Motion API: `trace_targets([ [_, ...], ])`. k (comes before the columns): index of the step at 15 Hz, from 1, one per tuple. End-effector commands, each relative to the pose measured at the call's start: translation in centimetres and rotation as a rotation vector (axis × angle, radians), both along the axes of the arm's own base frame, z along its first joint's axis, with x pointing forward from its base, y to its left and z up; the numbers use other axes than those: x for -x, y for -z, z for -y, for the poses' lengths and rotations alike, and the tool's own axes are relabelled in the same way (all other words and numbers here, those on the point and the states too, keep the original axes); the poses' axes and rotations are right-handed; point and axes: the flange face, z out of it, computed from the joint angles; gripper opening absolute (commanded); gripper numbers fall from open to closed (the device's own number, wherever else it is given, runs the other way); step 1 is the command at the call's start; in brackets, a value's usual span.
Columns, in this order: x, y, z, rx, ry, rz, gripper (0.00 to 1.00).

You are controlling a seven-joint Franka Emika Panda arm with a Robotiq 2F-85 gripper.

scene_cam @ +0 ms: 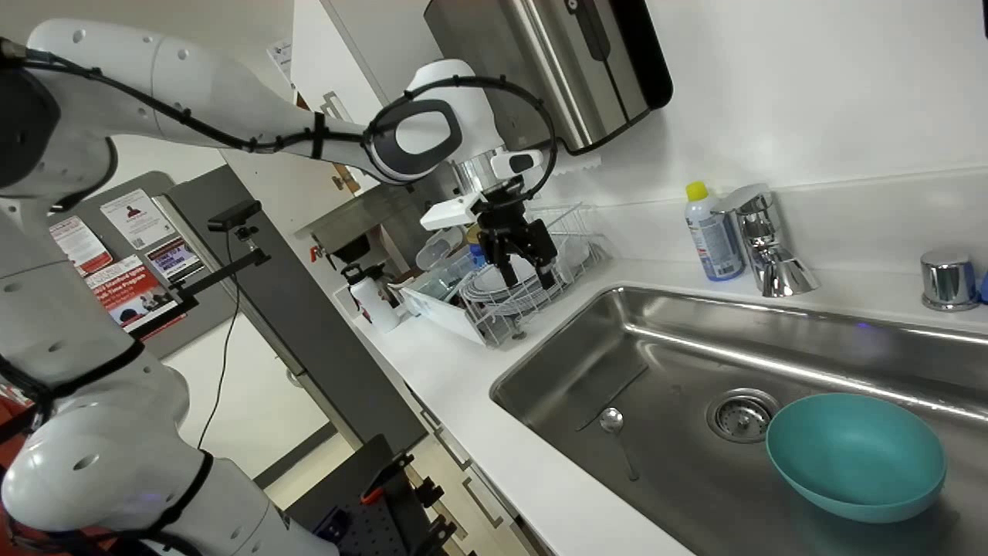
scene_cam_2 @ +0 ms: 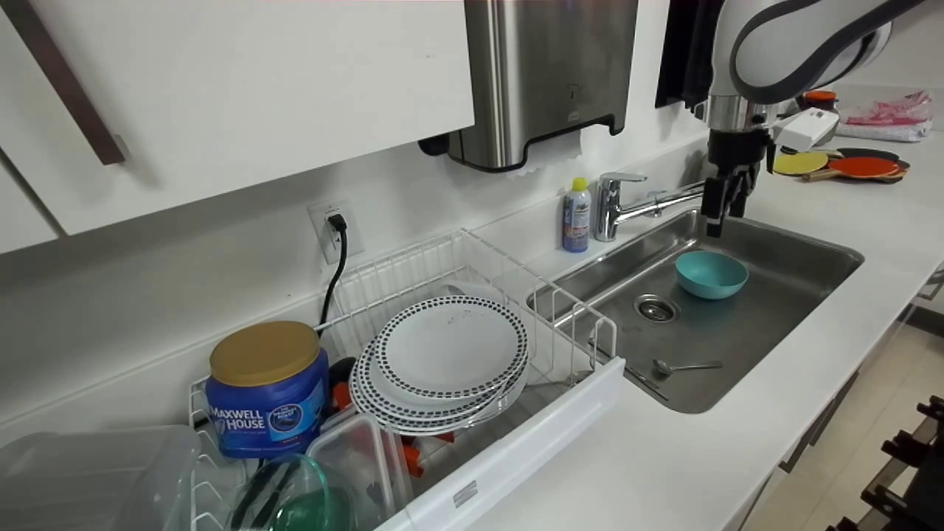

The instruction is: Put the bowl in the sink on the dish rack

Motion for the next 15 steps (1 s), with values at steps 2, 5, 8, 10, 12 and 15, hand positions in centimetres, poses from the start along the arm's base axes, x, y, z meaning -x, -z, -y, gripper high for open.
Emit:
trace_targets([
  [2,-0.6,0.4,0.3,-0.007,0.026,0.016,1.0],
  [5,-2.2,3.1,2.0,-0.019,0.1,0.057,1.0],
  [8,-3.6,6.8,4.7,-0.014,0.171,0.118,1.0],
  [10,-4.5,9.4,6.7,0.004,0.199,0.144,1.0],
  [12,-5.2,11.9,8.4,0.029,0.222,0.162,1.0],
  [15,-6.3,15.5,10.4,0.064,0.278,0.188,1.0],
])
